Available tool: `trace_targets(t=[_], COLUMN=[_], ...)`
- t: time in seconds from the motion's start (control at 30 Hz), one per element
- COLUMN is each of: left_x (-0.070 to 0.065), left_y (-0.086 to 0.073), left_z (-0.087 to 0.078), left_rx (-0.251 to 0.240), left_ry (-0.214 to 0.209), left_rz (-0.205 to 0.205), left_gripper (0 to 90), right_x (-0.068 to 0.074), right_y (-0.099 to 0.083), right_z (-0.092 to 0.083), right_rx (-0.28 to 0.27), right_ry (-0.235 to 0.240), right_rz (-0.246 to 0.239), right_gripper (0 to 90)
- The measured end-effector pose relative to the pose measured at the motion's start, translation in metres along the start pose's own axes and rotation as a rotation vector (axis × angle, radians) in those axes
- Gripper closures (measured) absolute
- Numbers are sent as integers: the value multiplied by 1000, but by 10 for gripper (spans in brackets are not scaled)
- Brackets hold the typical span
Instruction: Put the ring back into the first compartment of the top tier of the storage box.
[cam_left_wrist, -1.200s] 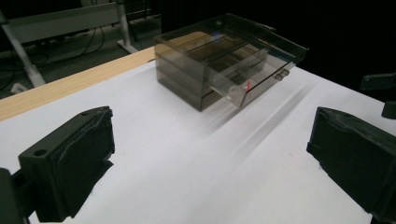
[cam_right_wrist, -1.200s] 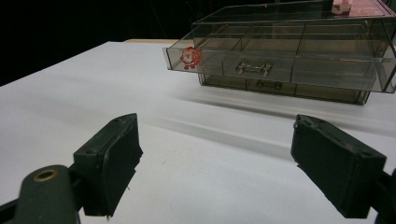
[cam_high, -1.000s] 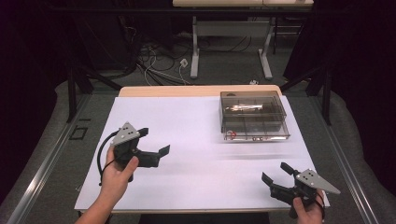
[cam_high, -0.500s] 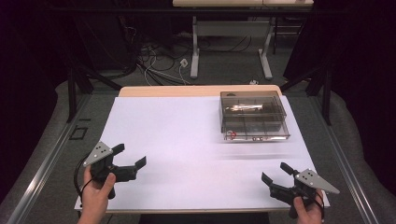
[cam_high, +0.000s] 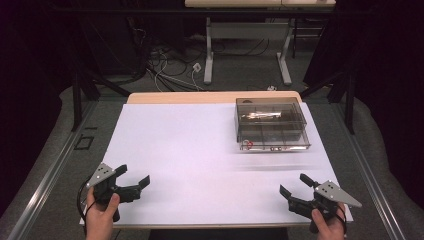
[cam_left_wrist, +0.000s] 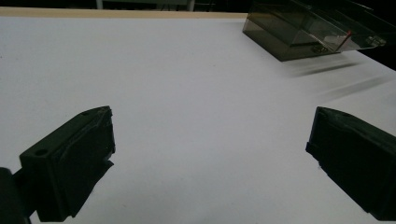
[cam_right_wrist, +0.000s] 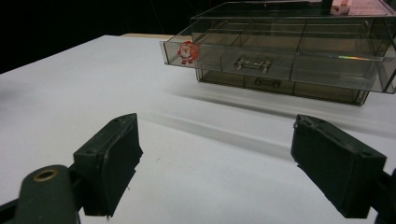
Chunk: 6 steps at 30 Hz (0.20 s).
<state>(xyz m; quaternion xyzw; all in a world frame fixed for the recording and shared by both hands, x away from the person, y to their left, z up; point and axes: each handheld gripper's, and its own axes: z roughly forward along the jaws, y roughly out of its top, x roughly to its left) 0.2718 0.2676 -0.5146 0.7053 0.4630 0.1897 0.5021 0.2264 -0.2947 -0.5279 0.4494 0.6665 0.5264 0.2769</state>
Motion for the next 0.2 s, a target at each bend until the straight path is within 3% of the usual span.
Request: trace_targets(t=[0.13,0.2], left_x=[2,2], left_y=[-3,-4], left_z=[2,4], left_rx=[8,14], left_ry=[11,13], left_rz=[5,1], left_gripper=[7,7], right_x=[-5,-12], right_y=[3,7], right_z=[-2,-7], right_rx=[-11,-37], right_ry=[-27,-74], right_rz=[-23,-47], right_gripper=[152,151])
